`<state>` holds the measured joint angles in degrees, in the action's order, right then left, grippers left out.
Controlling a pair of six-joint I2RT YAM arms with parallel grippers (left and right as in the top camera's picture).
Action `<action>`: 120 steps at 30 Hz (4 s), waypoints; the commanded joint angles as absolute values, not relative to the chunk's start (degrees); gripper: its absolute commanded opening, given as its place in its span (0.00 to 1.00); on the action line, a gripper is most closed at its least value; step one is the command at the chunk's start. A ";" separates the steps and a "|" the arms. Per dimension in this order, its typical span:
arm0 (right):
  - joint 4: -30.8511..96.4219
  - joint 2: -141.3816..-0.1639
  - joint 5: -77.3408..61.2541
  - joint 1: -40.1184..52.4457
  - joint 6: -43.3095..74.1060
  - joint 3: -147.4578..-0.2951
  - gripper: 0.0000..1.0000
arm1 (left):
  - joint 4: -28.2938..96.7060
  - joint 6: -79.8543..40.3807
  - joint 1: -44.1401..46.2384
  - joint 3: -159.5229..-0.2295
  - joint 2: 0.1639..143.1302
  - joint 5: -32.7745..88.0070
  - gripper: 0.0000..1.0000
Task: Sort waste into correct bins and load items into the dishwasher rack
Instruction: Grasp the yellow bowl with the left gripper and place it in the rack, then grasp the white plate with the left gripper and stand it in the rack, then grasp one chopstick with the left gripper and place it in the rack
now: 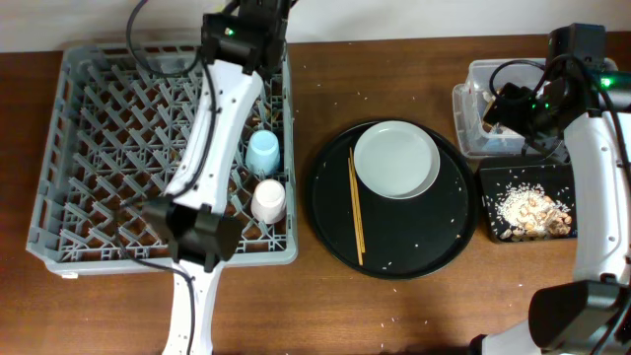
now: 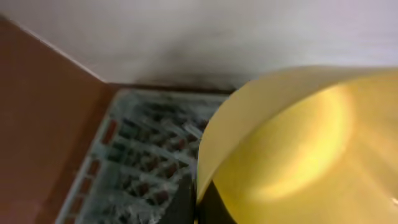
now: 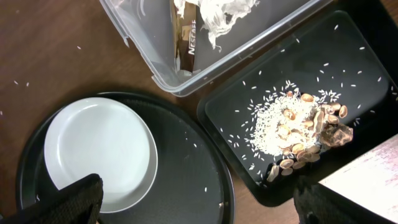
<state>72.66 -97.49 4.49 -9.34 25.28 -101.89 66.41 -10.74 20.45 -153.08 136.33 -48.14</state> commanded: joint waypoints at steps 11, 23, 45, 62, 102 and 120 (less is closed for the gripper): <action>72.64 -97.78 4.99 -9.39 25.30 -101.80 0.98 | 59.27 -10.66 22.72 -150.23 152.90 -70.00 0.00; 72.64 -97.78 4.99 -9.39 25.28 -101.78 0.98 | 77.87 -10.66 27.20 -154.52 150.63 -32.12 0.64; 72.64 -97.78 4.99 -9.39 25.30 -101.80 0.98 | 69.21 -10.70 34.48 -152.38 160.18 7.05 0.32; 72.64 -97.78 4.99 -9.39 25.30 -101.78 0.99 | 77.01 2.22 18.22 -166.50 139.17 -56.80 0.01; 72.64 -97.78 4.99 -9.39 25.28 -101.78 0.99 | 61.93 -20.60 34.24 -118.74 137.23 4.69 0.50; 72.64 -97.78 4.99 -9.39 25.30 -101.80 0.98 | 71.29 -19.46 35.44 -119.52 142.67 5.37 0.47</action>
<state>72.62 -97.67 4.49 -9.34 25.28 -101.89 68.18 -20.36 34.35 -119.63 140.16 5.56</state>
